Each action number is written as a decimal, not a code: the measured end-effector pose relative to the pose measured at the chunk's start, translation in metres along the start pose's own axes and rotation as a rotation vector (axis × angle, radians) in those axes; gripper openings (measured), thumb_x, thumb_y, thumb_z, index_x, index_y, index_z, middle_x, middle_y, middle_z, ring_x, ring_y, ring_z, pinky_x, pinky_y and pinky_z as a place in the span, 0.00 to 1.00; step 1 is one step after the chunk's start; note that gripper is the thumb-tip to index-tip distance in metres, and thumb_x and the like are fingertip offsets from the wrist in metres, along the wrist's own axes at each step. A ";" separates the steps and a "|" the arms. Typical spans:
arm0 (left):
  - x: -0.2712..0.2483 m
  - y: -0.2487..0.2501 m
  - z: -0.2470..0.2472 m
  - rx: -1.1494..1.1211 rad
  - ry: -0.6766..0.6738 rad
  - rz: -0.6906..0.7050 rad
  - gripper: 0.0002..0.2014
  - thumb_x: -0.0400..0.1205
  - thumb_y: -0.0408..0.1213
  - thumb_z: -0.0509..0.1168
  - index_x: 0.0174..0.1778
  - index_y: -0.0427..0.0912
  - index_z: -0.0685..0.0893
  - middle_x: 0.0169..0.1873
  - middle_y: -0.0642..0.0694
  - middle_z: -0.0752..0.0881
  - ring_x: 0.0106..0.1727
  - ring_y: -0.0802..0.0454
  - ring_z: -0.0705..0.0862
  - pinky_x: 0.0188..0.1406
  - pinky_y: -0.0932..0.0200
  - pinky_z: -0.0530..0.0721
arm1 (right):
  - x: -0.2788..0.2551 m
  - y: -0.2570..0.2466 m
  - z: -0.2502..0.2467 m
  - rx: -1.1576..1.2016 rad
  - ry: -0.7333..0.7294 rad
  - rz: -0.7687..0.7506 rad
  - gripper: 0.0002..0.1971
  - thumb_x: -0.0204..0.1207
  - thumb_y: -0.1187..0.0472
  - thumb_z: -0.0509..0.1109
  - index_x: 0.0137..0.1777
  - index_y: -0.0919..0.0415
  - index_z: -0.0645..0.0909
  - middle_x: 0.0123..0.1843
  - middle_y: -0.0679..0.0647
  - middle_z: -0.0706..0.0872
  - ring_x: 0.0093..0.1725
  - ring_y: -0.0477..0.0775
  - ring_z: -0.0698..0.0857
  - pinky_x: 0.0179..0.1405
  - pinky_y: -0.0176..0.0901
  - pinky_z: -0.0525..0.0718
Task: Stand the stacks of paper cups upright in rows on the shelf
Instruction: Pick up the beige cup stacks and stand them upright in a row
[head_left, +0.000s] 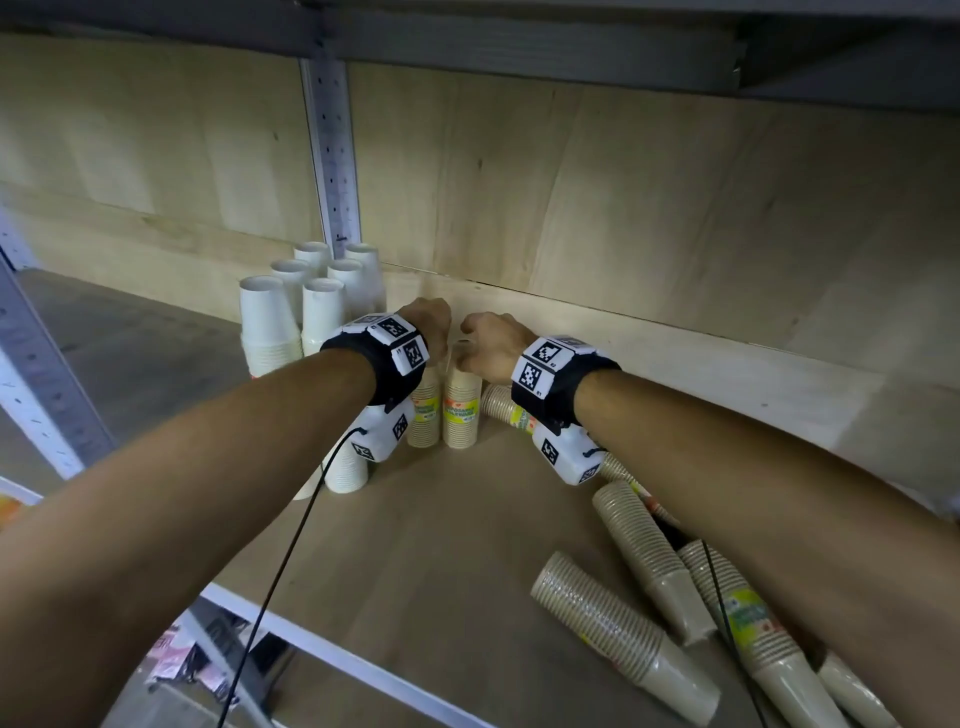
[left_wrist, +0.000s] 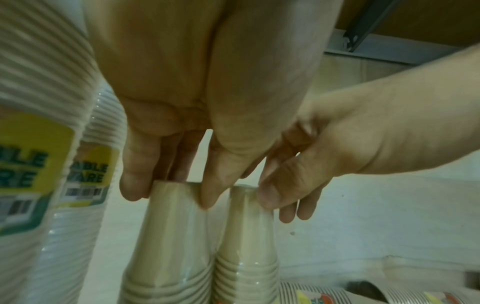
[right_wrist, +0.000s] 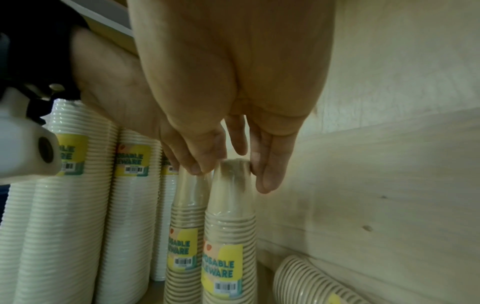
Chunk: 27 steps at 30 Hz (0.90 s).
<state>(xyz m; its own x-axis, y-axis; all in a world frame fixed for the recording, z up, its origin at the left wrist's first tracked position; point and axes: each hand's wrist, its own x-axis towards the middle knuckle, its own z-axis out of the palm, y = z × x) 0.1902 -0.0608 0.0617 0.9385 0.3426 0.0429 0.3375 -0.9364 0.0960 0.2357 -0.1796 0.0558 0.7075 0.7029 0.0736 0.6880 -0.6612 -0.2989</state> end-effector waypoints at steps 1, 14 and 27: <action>0.001 0.000 -0.001 -0.013 0.011 -0.003 0.15 0.82 0.28 0.63 0.65 0.32 0.79 0.64 0.36 0.82 0.62 0.37 0.83 0.56 0.51 0.83 | -0.003 0.001 -0.003 -0.002 0.002 0.002 0.18 0.78 0.56 0.69 0.65 0.63 0.79 0.58 0.58 0.84 0.56 0.62 0.84 0.48 0.47 0.85; 0.013 0.060 -0.011 -0.238 -0.007 0.284 0.16 0.79 0.42 0.72 0.63 0.51 0.81 0.60 0.49 0.76 0.58 0.50 0.78 0.55 0.56 0.78 | -0.075 0.075 -0.029 -0.046 -0.022 0.210 0.28 0.75 0.52 0.74 0.73 0.58 0.75 0.67 0.56 0.82 0.62 0.57 0.83 0.46 0.40 0.75; 0.025 0.106 0.071 -0.207 -0.233 0.364 0.27 0.76 0.41 0.76 0.71 0.49 0.78 0.67 0.47 0.77 0.67 0.45 0.79 0.66 0.49 0.79 | -0.168 0.127 -0.002 -0.082 -0.235 0.406 0.32 0.68 0.44 0.75 0.70 0.58 0.77 0.65 0.54 0.82 0.59 0.57 0.83 0.55 0.48 0.84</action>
<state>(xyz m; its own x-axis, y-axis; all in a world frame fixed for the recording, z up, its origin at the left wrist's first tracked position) 0.2542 -0.1569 0.0025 0.9924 -0.0533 -0.1113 -0.0158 -0.9494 0.3136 0.2049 -0.3819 0.0075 0.8728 0.4173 -0.2533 0.3806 -0.9066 -0.1821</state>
